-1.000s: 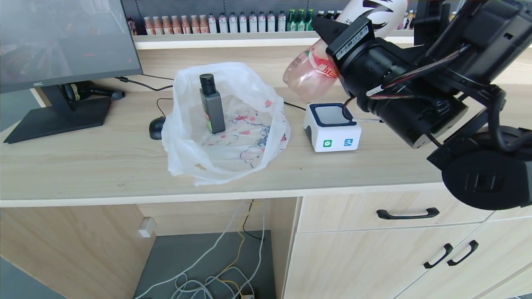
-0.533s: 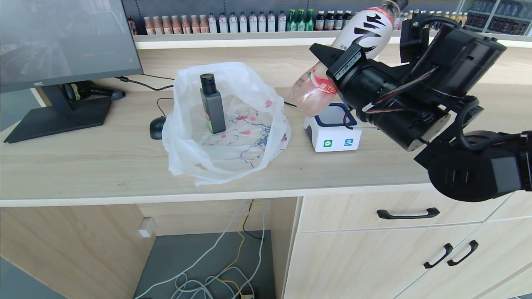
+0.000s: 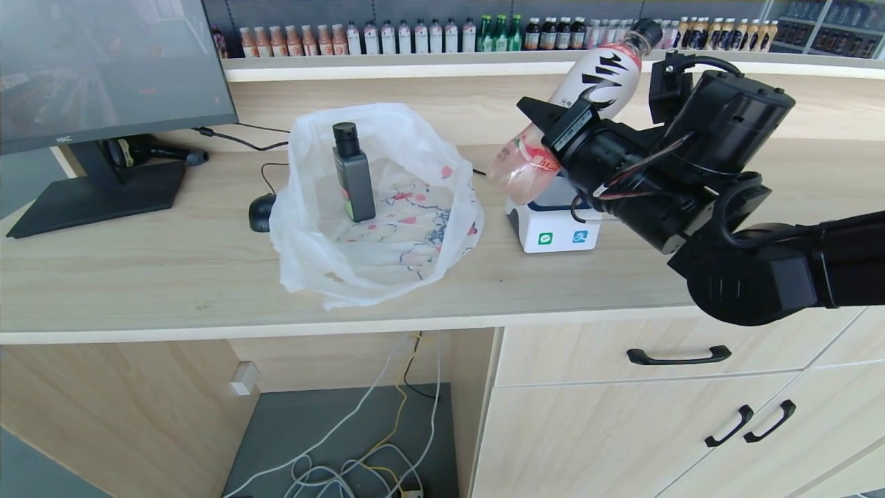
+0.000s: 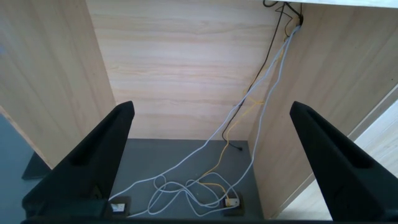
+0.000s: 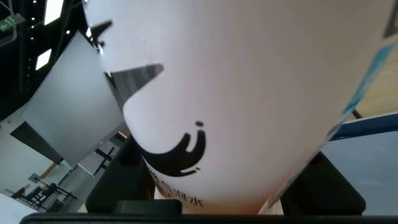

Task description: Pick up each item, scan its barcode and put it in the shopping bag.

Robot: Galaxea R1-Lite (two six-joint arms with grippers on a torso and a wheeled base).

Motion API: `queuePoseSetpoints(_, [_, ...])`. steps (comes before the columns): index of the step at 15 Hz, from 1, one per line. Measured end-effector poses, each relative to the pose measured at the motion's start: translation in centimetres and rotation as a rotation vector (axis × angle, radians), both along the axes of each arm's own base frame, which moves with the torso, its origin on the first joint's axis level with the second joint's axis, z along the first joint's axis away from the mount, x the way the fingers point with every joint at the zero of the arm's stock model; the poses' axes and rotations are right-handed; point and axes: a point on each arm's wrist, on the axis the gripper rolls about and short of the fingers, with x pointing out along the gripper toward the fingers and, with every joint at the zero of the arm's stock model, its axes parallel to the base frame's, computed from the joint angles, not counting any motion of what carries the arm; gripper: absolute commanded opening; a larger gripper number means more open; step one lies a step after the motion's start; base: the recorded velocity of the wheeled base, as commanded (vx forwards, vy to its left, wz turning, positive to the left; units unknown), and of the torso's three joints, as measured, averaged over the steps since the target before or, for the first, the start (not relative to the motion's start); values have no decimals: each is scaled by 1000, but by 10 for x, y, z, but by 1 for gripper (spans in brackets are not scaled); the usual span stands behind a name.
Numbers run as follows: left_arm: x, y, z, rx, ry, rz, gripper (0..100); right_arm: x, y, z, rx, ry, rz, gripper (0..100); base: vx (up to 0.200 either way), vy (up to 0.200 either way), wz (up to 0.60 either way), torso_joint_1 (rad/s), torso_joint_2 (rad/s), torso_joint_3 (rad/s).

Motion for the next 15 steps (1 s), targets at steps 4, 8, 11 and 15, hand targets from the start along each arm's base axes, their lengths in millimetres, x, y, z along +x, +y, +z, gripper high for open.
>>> queuePoseSetpoints(4, [0, 0, 0, 0, 0, 0, 100, 7, -6, 2, 76, 31, 1, 0, 0, 0, 0, 0, 0, 0])
queuePoseSetpoints(8, [0, 0, 0, 0, 0, 0, 100, 18, -14, -5, 94, 58, -23, 0, 0, 0, 0, 0, 0, 0])
queuePoseSetpoints(11, [0, 0, 0, 0, 0, 0, 100, 24, -16, -8, 96, 60, -29, 0, 0, 0, 0, 0, 0, 0])
queuePoseSetpoints(15, [0, 0, 0, 0, 0, 0, 100, 31, -18, -10, 98, 58, -39, 0, 0, 0, 0, 0, 0, 0])
